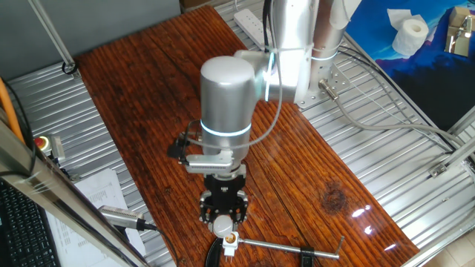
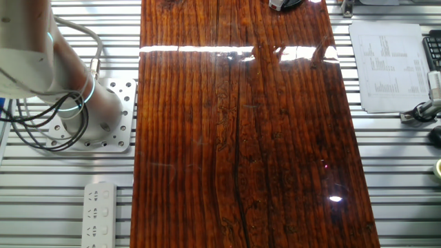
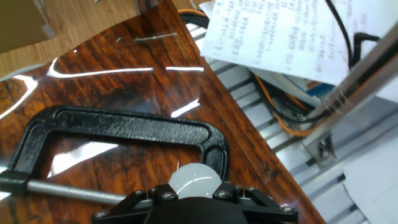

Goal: Install the light bulb by rotating it

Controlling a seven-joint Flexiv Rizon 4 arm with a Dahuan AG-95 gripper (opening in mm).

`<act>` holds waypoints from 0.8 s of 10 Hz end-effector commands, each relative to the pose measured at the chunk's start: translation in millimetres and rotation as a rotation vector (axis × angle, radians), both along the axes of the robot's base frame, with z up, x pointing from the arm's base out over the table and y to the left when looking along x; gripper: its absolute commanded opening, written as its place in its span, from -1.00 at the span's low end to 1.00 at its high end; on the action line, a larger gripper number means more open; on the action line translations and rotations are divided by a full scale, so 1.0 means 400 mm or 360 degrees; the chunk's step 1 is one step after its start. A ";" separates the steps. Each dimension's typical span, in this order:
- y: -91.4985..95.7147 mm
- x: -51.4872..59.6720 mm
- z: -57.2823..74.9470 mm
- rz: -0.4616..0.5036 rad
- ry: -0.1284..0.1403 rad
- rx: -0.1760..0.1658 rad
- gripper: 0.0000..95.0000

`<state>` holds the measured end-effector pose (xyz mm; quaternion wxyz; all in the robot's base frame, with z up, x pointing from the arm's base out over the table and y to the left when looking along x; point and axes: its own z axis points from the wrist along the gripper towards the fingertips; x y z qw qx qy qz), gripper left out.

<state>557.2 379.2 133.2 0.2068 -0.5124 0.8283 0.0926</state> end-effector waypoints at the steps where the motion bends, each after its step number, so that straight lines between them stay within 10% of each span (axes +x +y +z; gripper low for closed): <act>1: 0.001 -0.001 0.005 -0.0008 0.0037 -0.0020 -0.60; 8: 0.018 0.000 -0.009 0.0007 0.0030 -0.0019 -0.60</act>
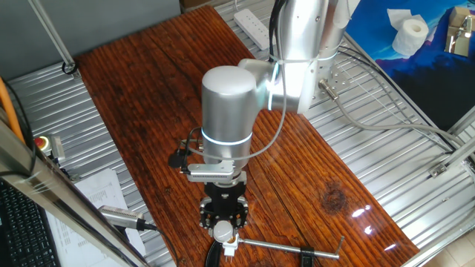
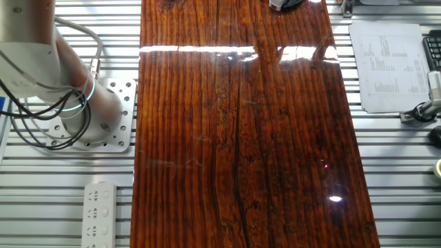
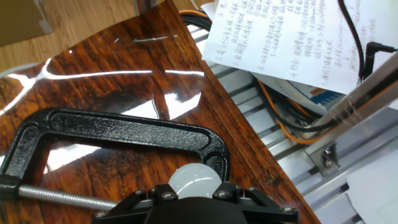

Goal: Install the light bulb by rotating it

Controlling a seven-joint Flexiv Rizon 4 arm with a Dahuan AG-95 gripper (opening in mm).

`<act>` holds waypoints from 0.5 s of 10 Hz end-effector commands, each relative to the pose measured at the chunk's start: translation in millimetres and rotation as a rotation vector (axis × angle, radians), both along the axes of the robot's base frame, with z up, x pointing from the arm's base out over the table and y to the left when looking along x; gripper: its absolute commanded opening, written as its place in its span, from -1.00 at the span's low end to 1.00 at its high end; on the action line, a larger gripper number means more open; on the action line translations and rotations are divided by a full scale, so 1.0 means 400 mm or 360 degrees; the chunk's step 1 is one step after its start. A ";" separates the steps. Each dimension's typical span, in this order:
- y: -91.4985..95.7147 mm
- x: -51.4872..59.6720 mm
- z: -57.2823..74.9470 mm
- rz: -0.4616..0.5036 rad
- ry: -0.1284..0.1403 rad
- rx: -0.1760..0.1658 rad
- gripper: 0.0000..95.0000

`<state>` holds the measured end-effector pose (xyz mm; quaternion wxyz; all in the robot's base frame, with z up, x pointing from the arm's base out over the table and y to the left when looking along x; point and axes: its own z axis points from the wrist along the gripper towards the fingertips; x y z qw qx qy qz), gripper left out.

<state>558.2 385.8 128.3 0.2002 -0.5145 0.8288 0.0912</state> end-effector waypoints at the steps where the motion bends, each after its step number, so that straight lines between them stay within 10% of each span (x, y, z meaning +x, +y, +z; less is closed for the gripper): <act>1: 0.003 -0.002 0.004 -0.0006 0.0024 -0.0016 -0.60; 5: 0.004 0.000 0.011 -0.0055 0.0082 -0.0002 -0.60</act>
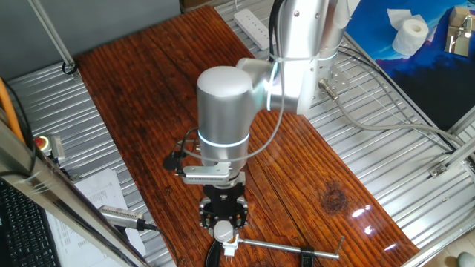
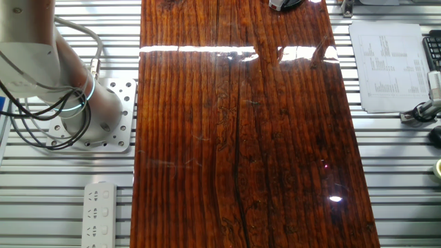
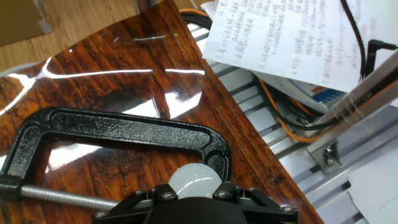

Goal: Install the light bulb by rotating it

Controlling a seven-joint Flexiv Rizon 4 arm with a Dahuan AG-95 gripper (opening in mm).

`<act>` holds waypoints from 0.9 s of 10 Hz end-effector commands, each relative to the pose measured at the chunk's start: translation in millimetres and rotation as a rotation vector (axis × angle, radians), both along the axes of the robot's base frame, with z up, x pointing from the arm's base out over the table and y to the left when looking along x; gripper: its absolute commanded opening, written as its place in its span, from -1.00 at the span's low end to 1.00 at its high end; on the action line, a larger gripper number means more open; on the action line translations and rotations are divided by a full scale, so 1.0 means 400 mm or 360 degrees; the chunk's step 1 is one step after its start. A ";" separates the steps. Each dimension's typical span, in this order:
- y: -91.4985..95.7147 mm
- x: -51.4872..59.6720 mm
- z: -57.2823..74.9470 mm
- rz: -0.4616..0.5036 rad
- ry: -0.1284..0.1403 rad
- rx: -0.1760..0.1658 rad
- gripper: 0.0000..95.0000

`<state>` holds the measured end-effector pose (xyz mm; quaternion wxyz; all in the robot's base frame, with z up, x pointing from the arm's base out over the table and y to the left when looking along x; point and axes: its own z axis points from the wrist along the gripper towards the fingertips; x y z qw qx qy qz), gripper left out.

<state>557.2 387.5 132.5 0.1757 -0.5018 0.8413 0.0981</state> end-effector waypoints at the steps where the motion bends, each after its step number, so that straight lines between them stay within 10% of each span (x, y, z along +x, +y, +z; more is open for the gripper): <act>1: 0.000 0.002 0.000 0.0034 -0.0033 0.0024 -0.60; 9: 0.011 -0.007 -0.027 0.0078 -0.0068 0.0134 -0.60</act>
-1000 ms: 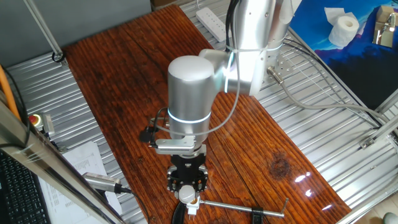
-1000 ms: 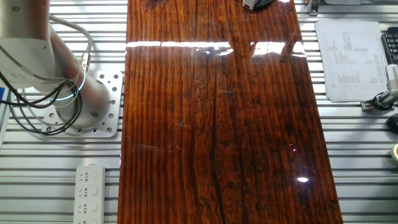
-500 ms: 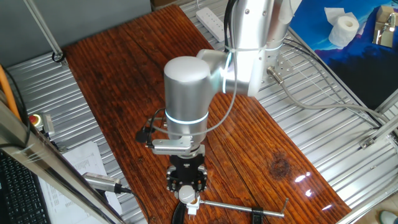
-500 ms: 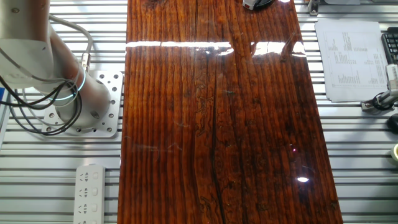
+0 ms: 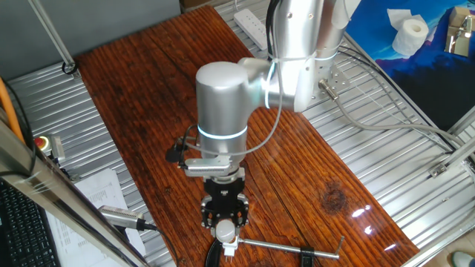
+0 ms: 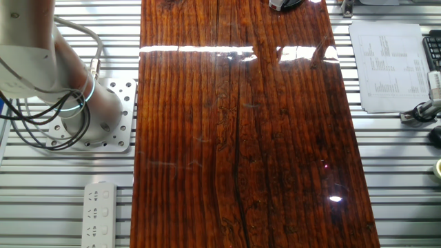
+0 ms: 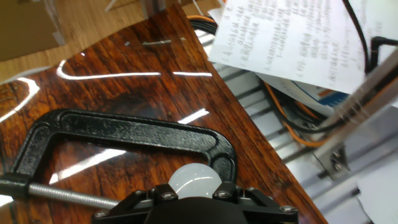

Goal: Install the light bulb by rotating it

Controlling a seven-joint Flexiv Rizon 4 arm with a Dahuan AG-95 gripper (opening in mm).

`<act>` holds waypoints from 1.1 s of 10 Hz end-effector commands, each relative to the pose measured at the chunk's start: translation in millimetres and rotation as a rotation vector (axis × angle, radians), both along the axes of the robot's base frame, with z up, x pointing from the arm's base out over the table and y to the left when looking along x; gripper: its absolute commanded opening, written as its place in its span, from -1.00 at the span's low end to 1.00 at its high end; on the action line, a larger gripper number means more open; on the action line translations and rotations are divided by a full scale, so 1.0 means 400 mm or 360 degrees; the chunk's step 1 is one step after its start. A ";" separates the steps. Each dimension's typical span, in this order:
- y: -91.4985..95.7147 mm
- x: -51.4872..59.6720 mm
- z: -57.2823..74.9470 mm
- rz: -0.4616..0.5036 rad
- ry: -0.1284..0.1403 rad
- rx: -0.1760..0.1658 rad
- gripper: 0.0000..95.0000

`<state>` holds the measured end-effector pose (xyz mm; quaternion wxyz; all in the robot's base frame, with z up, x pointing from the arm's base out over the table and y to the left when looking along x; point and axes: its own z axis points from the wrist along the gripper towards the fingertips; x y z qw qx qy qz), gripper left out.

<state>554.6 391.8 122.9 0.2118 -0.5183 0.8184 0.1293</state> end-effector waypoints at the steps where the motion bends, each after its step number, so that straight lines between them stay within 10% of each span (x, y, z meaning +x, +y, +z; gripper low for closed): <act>1: -0.001 -0.001 -0.004 -0.0012 0.0003 -0.0014 -0.60; 11: 0.004 -0.017 -0.034 0.0040 -0.0014 0.0016 -0.60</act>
